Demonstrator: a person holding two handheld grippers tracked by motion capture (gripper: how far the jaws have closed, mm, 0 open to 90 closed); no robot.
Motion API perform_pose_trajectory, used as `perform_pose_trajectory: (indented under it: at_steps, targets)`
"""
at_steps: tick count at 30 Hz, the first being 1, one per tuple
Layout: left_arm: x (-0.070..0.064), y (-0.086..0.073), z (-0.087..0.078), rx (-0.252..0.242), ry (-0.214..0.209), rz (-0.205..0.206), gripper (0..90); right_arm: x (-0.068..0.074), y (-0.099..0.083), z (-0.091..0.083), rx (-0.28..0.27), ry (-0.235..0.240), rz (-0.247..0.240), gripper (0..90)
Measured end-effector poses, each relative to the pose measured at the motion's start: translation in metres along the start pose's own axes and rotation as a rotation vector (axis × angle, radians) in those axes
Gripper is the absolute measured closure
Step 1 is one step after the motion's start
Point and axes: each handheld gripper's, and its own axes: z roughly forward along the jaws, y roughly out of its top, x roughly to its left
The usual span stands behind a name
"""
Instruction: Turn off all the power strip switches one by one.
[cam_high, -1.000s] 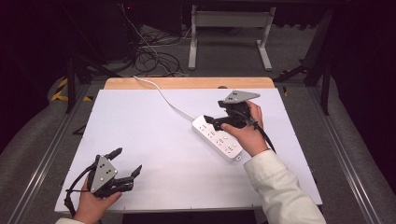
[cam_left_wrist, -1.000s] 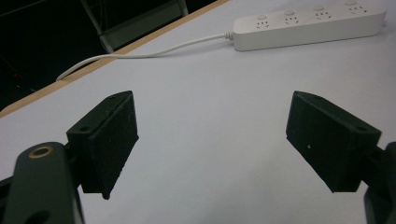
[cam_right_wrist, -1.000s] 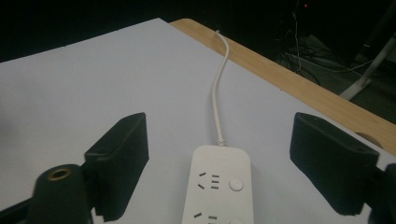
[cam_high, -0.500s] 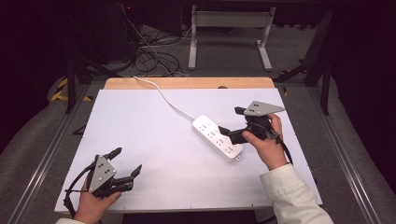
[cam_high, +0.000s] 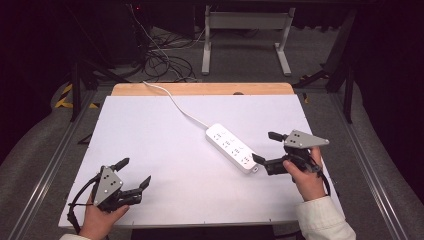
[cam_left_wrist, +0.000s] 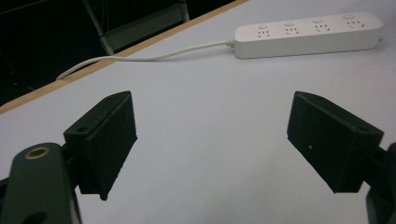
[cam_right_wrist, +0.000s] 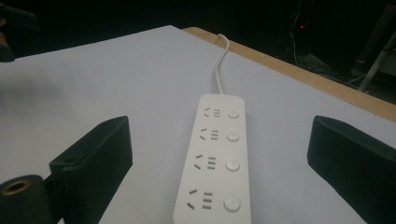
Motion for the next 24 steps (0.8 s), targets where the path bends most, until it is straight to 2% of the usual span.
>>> perform_pose_trajectory:
  at_steps: [8,15,20,24]
  targets:
    - [-0.001,0.000,0.001,0.006,-0.008,0.000,16.6,-0.002,-0.040,-0.017,0.008,0.014,0.009,7.2]
    - [0.000,0.001,0.000,0.015,-0.033,-0.018,16.8,0.000,-0.074,-0.020,0.036,-0.022,0.052,6.4]
    - [0.004,0.000,0.001,0.023,-0.076,-0.062,16.3,0.002,-0.082,-0.024,0.049,-0.020,0.045,5.7]
    - [0.004,-0.001,0.002,0.016,-0.067,-0.059,15.3,0.001,-0.081,-0.027,0.043,-0.009,0.054,5.3]
